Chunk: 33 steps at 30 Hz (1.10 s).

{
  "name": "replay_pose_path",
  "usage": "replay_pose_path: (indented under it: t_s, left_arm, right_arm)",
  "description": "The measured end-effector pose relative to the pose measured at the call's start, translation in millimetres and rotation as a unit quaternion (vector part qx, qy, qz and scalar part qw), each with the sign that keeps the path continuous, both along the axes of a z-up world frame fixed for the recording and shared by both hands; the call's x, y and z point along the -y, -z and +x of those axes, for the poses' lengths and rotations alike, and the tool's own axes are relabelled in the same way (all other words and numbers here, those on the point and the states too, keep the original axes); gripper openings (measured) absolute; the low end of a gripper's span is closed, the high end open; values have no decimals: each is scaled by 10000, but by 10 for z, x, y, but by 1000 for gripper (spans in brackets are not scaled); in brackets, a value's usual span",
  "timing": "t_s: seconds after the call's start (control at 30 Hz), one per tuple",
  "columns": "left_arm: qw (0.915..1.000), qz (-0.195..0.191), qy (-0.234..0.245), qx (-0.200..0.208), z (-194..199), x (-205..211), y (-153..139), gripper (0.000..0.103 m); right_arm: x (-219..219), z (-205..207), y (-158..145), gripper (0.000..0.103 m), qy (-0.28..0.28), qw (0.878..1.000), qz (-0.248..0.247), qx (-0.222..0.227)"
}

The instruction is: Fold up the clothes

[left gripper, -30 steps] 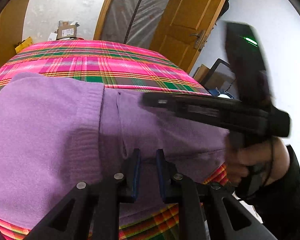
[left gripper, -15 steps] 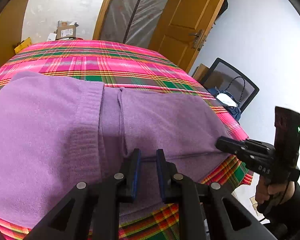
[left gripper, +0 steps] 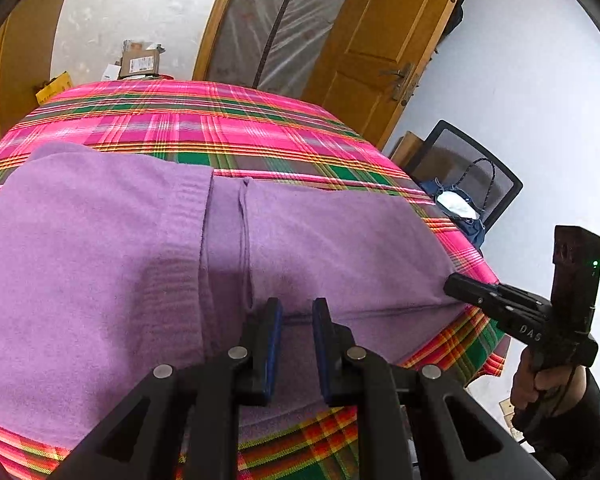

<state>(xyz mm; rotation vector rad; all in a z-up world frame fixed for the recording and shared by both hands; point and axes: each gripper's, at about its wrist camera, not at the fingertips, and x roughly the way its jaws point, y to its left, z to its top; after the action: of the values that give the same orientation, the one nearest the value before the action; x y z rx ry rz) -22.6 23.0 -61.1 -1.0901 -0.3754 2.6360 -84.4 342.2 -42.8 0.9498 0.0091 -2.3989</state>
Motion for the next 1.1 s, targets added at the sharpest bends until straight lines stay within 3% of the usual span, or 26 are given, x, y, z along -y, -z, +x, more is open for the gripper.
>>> replay_pose_path:
  t_s: [0.53,0.8,1.1]
  left_arm:
    - [10000,8,12,6,1,6,8,16]
    - [9998,-154,34,-118,-6,-45,-111,16]
    - [9994,-327,-75,30,-131,-90,-48,16]
  right_arm:
    - [-309,-72,29,6,429,9975,-536,151]
    - [-192,-140,-123,11,484,9971,-588,-72]
    - [-49,-252,-32,11,446,9975,-538,127]
